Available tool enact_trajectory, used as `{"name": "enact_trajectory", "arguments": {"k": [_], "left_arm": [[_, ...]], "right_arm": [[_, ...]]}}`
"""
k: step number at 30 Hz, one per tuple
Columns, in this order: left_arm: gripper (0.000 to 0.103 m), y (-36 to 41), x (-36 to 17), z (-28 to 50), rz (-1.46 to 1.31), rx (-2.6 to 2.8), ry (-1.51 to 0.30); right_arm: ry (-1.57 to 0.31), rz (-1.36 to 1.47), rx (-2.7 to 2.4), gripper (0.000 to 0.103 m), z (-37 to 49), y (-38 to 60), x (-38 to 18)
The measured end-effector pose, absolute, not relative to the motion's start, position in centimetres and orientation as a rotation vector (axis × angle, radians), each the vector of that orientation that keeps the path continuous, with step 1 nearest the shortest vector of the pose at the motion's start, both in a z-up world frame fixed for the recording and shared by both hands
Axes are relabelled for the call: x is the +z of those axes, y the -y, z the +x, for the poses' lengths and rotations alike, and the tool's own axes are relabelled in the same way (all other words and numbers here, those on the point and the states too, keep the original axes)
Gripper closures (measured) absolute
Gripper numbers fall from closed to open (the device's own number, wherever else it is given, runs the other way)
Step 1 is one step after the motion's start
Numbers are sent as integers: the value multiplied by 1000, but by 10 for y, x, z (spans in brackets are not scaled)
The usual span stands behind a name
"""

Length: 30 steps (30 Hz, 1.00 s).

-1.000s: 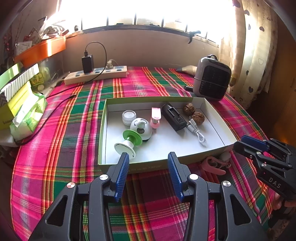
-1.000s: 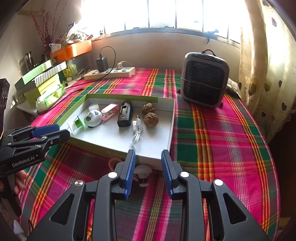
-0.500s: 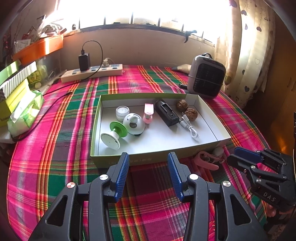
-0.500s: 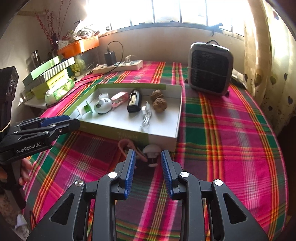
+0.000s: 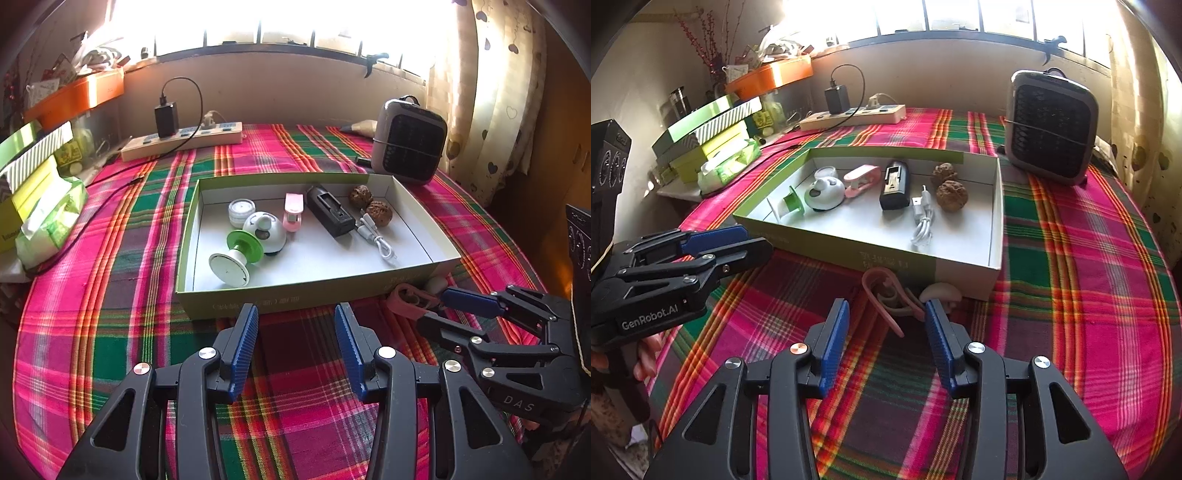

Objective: Organize objects
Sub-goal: 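Withdraw both open tools from the box toward the pink clip and white mushroom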

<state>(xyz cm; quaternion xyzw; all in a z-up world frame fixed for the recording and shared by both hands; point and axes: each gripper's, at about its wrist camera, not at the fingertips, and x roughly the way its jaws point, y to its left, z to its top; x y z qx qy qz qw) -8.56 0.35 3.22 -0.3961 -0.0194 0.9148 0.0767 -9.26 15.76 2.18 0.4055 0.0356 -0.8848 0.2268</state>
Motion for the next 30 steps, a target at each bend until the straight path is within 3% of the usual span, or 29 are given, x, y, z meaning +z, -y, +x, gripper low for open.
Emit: {"name": "enact_trajectory", "arguments": {"k": [30], "left_arm": [[61, 7, 24, -85, -1209, 2682, 142]], "right_arm": [[-111, 1083, -2297, 59, -72, -134, 27]]}}
